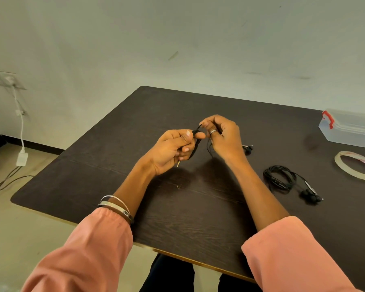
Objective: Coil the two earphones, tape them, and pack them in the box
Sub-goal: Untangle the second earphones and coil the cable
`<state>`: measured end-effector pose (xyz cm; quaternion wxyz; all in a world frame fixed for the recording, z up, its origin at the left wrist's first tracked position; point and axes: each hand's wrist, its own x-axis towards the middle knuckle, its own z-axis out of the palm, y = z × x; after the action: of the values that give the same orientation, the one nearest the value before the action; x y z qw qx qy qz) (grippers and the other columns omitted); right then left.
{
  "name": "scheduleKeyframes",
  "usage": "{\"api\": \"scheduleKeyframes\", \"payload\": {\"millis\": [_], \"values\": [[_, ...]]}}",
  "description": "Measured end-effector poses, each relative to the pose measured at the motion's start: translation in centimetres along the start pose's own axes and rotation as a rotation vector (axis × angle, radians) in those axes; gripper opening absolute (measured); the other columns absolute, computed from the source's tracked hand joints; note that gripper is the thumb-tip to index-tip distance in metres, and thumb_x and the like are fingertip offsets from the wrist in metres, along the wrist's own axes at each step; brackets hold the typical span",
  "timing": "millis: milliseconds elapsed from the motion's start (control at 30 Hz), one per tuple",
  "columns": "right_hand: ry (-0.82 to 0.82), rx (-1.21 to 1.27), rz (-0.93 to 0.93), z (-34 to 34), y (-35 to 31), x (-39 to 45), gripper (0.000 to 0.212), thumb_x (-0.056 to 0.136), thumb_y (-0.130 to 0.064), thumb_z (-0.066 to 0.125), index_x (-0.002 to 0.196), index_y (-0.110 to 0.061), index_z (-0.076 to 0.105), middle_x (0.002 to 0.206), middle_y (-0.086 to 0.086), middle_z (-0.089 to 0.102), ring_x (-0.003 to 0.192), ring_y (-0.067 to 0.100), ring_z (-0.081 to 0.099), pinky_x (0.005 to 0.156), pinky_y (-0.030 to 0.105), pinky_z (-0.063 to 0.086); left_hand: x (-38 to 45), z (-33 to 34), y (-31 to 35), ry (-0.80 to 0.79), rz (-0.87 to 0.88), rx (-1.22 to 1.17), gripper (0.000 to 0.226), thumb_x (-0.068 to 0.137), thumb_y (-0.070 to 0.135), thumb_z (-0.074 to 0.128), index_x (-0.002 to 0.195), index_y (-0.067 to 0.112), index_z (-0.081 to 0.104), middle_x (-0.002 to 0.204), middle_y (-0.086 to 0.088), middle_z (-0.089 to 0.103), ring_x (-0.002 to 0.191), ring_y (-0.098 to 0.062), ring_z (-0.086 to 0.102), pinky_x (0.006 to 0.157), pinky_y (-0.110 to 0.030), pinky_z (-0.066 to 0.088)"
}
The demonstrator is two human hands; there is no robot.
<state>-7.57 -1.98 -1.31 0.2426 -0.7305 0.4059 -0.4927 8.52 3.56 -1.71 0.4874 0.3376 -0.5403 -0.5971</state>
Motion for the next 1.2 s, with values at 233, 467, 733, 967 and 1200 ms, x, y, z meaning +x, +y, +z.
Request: {"api": "scheduleKeyframes", "payload": {"millis": [233,467,733,967,1200], "values": [[0.051,-0.056,-0.096,0.1,0.3,0.1,0.014,0.094,-0.001,0.054,0.095,-0.002,0.068,0.083,-0.011,0.062,0.074,-0.009,0.058,0.069,0.004,0.041,-0.1,0.2,0.1,0.034,-0.084,0.143,0.036,0.104,0.02,0.035,0.115,-0.003,0.061,0.06,0.002,0.045,0.046,-0.006,0.026,0.048,-0.021,0.028],[-0.135,-0.057,0.15,0.3,1.0,0.1,0.02,0.095,-0.005,0.052,0.092,-0.015,0.069,0.069,-0.013,0.058,0.058,-0.001,0.051,0.056,0.014,0.039,0.3,0.3,-0.2,0.126,-0.015,0.041,0.037,0.105,0.016,0.03,0.113,0.001,0.062,0.062,0.001,0.048,0.048,-0.007,0.03,0.05,-0.023,0.03],[-0.465,-0.199,0.076,1.2,-1.0,-0.8,0.015,0.098,-0.012,0.051,0.096,-0.015,0.065,0.069,-0.003,0.061,0.05,-0.002,0.055,0.053,0.017,0.046,0.6,-0.6,0.4,0.317,0.191,-0.331,0.033,0.104,0.006,0.031,0.129,-0.007,0.048,0.071,0.0,0.057,0.055,-0.008,0.048,0.058,-0.022,0.047],[-0.641,-0.48,-0.065,2.5,-2.1,-1.2,0.02,0.096,-0.022,0.054,0.113,-0.012,0.057,0.09,0.009,0.066,0.081,0.025,0.065,0.074,0.041,0.053,0.9,-1.4,0.3,0.437,0.272,-0.37,0.026,0.101,-0.001,0.034,0.122,-0.004,0.049,0.082,-0.004,0.068,0.073,-0.016,0.066,0.077,-0.028,0.056],[-0.664,-0.618,-0.127,2.3,-2.8,-1.0,0.015,0.095,-0.026,0.057,0.095,-0.011,0.058,0.081,0.008,0.059,0.066,0.021,0.053,0.061,0.03,0.039,1.1,-0.9,0.0,0.518,0.253,-0.136,0.028,0.1,-0.005,0.036,0.126,-0.004,0.045,0.097,-0.013,0.07,0.089,-0.023,0.072,0.086,-0.035,0.057]]}}
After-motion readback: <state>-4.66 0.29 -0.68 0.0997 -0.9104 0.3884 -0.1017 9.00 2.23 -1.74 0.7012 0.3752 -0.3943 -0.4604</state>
